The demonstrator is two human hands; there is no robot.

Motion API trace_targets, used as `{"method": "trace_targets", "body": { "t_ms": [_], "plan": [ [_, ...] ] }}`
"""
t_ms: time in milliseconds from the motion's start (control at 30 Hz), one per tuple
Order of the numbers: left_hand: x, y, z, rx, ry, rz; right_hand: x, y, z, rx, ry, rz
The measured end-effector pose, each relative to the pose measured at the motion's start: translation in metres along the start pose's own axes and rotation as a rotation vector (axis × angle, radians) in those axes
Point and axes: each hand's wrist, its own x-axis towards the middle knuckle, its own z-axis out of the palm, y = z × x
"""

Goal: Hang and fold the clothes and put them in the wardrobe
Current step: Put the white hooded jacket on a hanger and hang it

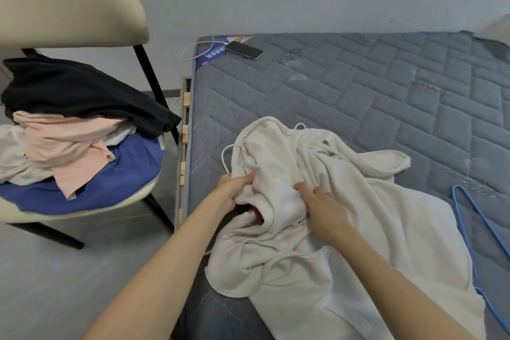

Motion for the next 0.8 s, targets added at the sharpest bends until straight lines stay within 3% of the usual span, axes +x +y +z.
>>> {"method": "trace_targets", "body": {
  "t_ms": [100,200,267,367,500,567,700,800],
  "plan": [
    [-0.003,0.008,-0.012,0.060,0.130,0.183,0.002,-0.003,-0.003,0.030,0.056,-0.029],
    [-0.012,0.030,-0.036,0.471,0.423,0.584,0.008,-0.022,-0.012,0.140,0.165,-0.074],
    [-0.023,0.047,-0.063,0.634,0.618,0.762,0.014,-0.044,-0.021,0.293,0.269,-0.101],
    [-0.039,0.073,-0.107,0.577,0.853,0.830,0.025,-0.082,-0.033,0.457,0.382,-0.210],
    [-0.054,0.101,-0.158,0.388,1.050,0.806,0.038,-0.130,-0.033,0.544,0.365,-0.383],
    [-0.054,0.106,-0.182,0.424,1.058,0.738,0.045,-0.147,-0.023,0.539,0.252,-0.415],
    [-0.045,0.095,-0.205,0.582,0.684,0.536,0.052,-0.156,-0.006,0.390,-0.120,-0.362],
    [-0.042,0.079,-0.199,0.676,0.586,0.525,0.046,-0.152,-0.008,0.404,-0.103,-0.330]
  ]
}}
